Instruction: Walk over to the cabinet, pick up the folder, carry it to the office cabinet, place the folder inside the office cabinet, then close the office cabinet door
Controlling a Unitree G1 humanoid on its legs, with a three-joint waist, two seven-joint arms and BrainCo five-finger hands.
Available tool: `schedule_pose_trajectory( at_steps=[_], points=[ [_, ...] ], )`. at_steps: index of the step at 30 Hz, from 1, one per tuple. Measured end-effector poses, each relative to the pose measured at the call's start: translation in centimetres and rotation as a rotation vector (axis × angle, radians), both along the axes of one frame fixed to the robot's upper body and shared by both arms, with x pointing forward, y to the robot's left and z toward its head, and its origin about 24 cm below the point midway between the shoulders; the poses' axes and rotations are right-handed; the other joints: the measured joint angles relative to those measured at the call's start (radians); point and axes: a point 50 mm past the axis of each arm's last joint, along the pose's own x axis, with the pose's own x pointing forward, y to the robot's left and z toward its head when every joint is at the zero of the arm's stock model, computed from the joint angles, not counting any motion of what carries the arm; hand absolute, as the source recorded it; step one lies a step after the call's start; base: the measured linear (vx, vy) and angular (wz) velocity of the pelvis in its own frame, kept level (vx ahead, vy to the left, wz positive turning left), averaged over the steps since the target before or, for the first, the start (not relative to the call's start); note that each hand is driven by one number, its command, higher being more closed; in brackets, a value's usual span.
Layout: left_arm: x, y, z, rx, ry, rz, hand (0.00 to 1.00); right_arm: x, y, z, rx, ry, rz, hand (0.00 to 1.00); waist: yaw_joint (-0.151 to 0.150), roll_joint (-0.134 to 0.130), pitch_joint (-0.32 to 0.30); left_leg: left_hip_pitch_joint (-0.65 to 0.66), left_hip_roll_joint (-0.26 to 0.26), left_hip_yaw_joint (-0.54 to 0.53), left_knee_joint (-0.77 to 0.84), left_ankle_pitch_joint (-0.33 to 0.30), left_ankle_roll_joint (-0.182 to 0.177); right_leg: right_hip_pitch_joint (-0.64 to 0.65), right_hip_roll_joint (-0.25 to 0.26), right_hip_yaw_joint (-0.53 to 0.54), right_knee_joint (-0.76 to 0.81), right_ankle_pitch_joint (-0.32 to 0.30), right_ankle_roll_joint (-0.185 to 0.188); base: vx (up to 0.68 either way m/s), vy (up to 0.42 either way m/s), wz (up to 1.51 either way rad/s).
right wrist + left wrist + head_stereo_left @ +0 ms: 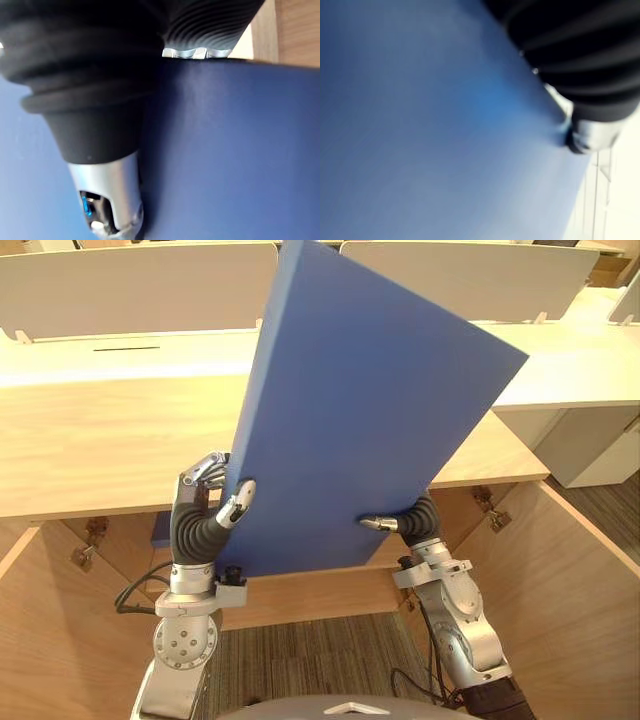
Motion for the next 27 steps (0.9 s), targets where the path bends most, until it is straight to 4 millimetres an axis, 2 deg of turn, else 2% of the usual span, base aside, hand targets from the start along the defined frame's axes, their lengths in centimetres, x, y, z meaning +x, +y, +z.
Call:
schedule_pose_trajectory(
  at_steps=[5, 6, 10, 18, 27],
  points=[
    [0.2, 0.8, -0.3, 0.038, 0.008, 0.044, 1.0, -0.1, 0.4, -0.1, -0.011, 0.001, 0.014, 1.0, 0.001, -0.004, -0.002, -0.001, 0.0, 0.0, 0.0, 0.001, 0.0, -0.002, 0.0, 0.001, 0.002, 0.0, 0.0, 0.0, 0.0, 0.0],
    [0.4, 1.0, -0.6, 0.043, 0.021, 0.054, 0.0, -0.1, 0.5, -0.1, -0.013, 0.0, 0.015, 1.0, 0.001, -0.004, -0.003, -0.001, 0.0, 0.0, 0.0, 0.001, 0.0, -0.003, 0.0, 0.001, 0.002, 0.0, 0.0, 0.0, 0.0, 0.0],
    [0.6, 1.1, -1.8, 0.061, 0.079, 0.067, 0.0, -0.1, 0.7, -0.1, -0.004, -0.003, 0.006, 1.0, 0.001, -0.005, -0.003, -0.003, 0.0, 0.0, 0.0, 0.001, 0.0, -0.004, 0.0, 0.0, 0.002, 0.0, 0.0, 0.0, 0.0, 0.0],
    [0.6, 1.8, -2.1, 0.037, 0.094, 0.121, 0.0, 0.0, 1.4, 0.0, 0.015, -0.011, -0.022, 1.0, 0.001, -0.008, -0.003, -0.005, 0.0, -0.001, 0.006, 0.001, 0.0, -0.005, 0.0, -0.004, 0.0, 0.0, 0.0, 0.0, 0.0, 0.0],
    [-0.1, 5.1, -3.7, -0.106, 0.167, 0.337, 0.0, 0.2, 1.0, 0.2, 0.07, -0.013, -0.101, 1.0, 0.005, -0.014, -0.001, -0.014, -0.002, -0.025, 0.0, 0.008, 0.001, -0.002, -0.003, -0.025, 0.001, -0.001, 0.0, -0.01, -0.005, 0.07]
  ],
)
